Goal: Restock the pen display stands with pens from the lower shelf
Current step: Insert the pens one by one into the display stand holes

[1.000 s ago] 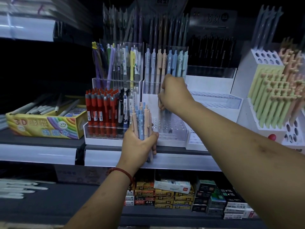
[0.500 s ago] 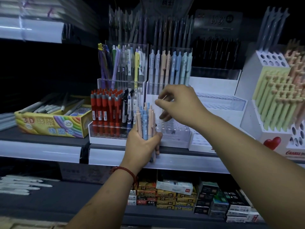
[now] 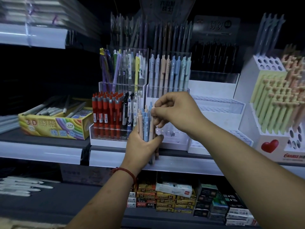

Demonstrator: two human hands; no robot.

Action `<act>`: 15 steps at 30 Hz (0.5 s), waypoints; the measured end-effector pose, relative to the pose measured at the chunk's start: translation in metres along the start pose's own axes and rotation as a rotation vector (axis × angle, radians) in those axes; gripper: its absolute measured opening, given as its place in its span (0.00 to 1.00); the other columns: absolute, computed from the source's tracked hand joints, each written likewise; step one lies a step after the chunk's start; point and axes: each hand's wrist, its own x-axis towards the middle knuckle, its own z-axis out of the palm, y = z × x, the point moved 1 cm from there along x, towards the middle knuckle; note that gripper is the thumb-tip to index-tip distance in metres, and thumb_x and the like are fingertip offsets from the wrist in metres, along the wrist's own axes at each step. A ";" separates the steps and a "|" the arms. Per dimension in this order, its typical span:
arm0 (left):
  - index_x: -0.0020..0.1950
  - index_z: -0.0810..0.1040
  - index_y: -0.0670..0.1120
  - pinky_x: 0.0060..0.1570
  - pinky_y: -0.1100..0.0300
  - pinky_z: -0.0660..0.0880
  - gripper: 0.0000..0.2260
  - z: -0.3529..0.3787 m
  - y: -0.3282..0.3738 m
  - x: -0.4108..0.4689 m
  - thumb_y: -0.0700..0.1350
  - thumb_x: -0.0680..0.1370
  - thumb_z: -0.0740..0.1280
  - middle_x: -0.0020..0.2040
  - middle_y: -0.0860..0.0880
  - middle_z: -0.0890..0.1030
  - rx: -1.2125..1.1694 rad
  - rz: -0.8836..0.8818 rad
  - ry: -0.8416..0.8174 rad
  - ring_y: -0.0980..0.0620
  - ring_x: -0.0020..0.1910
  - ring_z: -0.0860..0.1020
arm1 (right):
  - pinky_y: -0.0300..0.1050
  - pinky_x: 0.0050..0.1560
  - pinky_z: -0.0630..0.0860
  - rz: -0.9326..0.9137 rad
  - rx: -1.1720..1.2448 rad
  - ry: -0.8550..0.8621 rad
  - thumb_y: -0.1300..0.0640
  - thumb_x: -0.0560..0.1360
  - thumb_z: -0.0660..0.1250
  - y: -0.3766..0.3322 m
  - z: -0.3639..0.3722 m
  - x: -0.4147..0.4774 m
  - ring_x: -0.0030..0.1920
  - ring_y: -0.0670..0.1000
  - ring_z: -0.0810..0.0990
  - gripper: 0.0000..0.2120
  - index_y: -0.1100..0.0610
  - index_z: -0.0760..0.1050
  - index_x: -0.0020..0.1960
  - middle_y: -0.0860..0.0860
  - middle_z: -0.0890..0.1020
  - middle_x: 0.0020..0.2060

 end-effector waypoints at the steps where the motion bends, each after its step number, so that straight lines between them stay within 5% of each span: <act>1: 0.55 0.75 0.39 0.27 0.52 0.78 0.14 0.000 -0.001 0.000 0.37 0.75 0.77 0.27 0.45 0.79 -0.011 -0.012 -0.001 0.43 0.24 0.78 | 0.50 0.35 0.83 -0.011 0.033 0.051 0.70 0.75 0.72 -0.002 -0.003 0.002 0.31 0.59 0.84 0.03 0.68 0.79 0.45 0.62 0.84 0.32; 6: 0.55 0.75 0.39 0.26 0.49 0.79 0.12 0.000 -0.001 -0.003 0.39 0.77 0.75 0.27 0.45 0.79 -0.064 -0.009 -0.007 0.44 0.23 0.77 | 0.45 0.33 0.81 -0.097 0.192 0.422 0.70 0.76 0.70 -0.019 -0.033 0.025 0.30 0.54 0.83 0.01 0.68 0.80 0.47 0.57 0.83 0.31; 15: 0.53 0.75 0.45 0.30 0.53 0.77 0.08 0.001 -0.006 -0.001 0.41 0.79 0.74 0.29 0.44 0.77 -0.198 -0.014 -0.027 0.46 0.26 0.75 | 0.44 0.31 0.79 -0.107 0.265 0.615 0.67 0.76 0.69 -0.013 -0.037 0.047 0.29 0.53 0.82 0.02 0.66 0.81 0.47 0.55 0.82 0.29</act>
